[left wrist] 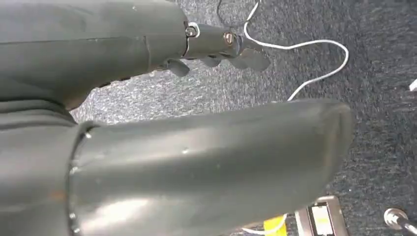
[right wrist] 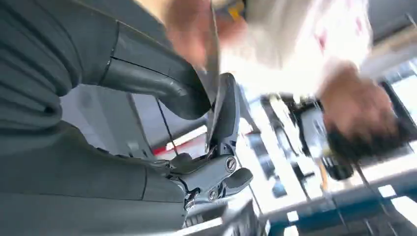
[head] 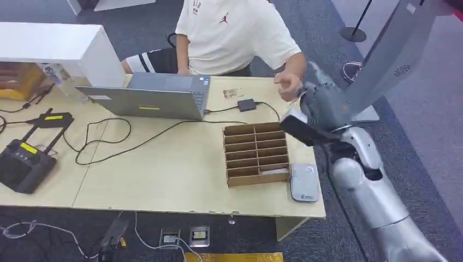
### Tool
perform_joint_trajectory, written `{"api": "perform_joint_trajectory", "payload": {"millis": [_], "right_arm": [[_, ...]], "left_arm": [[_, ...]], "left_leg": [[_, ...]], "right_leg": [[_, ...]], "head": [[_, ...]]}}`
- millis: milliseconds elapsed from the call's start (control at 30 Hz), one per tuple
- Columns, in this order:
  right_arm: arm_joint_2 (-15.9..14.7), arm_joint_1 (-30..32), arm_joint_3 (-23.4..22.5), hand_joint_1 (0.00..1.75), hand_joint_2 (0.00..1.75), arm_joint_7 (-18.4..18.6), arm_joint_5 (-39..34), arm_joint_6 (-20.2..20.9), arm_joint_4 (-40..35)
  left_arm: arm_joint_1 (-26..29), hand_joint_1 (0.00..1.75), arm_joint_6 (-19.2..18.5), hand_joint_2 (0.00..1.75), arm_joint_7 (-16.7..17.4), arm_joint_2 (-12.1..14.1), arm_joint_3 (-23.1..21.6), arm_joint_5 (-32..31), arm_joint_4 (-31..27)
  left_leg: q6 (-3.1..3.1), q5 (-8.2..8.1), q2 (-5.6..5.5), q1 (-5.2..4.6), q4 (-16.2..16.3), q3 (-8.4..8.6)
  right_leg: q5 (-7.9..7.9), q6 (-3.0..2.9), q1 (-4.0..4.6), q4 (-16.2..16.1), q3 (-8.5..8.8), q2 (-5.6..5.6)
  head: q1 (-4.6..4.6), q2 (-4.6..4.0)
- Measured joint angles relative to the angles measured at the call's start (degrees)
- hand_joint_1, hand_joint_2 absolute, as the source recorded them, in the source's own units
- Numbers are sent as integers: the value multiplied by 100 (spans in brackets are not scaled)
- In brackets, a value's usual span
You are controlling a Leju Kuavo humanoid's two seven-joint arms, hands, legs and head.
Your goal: Pass the card to the sensor for recognition and then transmit it.
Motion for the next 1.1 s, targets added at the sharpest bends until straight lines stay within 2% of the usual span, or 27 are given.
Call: {"api": "perform_joint_trajectory", "payload": {"millis": [133,267,433,567,700,767,900,1100], "right_arm": [[57,-871,-145,175,175,-286,-13,-7,306],[225,-1285,-116,175,175,-483,56,-92,931],[492,-1428,34,175,175,-616,251,-247,1912],[667,-1436,148,175,175,-724,236,-459,2594],[793,-1447,242,175,175,-737,203,-490,3099],[835,-1458,271,2,175,-726,183,-520,3231],[874,-1463,336,0,175,-783,94,-765,3449],[885,-1509,382,0,175,-1056,-7,-1568,3493]], "left_arm": [[-55,0,-44,0,0,-2,0,-13,0],[-105,0,-70,0,18,-15,0,-46,0],[-164,0,-100,0,109,-39,-4,-55,-13],[-229,0,-190,0,426,-48,-15,-79,-15],[-295,0,-223,0,509,-37,-17,-94,-44],[-302,0,-223,0,514,-28,-22,-98,-61],[-277,0,-158,0,418,-15,-22,-105,-87],[-128,0,-31,0,81,-15,-22,-11,-90]], "left_leg": [[0,0,0,1,0,0],[0,0,-2,3,-1,-1],[0,0,-3,4,-1,-3],[0,0,-4,4,0,-3],[0,0,-4,4,0,-2],[0,0,-3,4,0,-1],[0,0,-3,3,0,-2],[0,0,-3,3,0,-2]], "right_leg": [[0,0,1,0,2,0],[0,-1,2,1,2,0],[0,-1,3,1,2,-4],[0,-1,3,1,2,-6],[0,-1,3,1,2,-2],[0,-1,3,0,2,0],[0,-1,3,1,2,-1],[0,-1,3,1,0,-1]], "head": [[-6,0],[-9,0],[-4,0],[-6,0],[-2,0],[-6,0],[-6,0],[-4,0]]}}
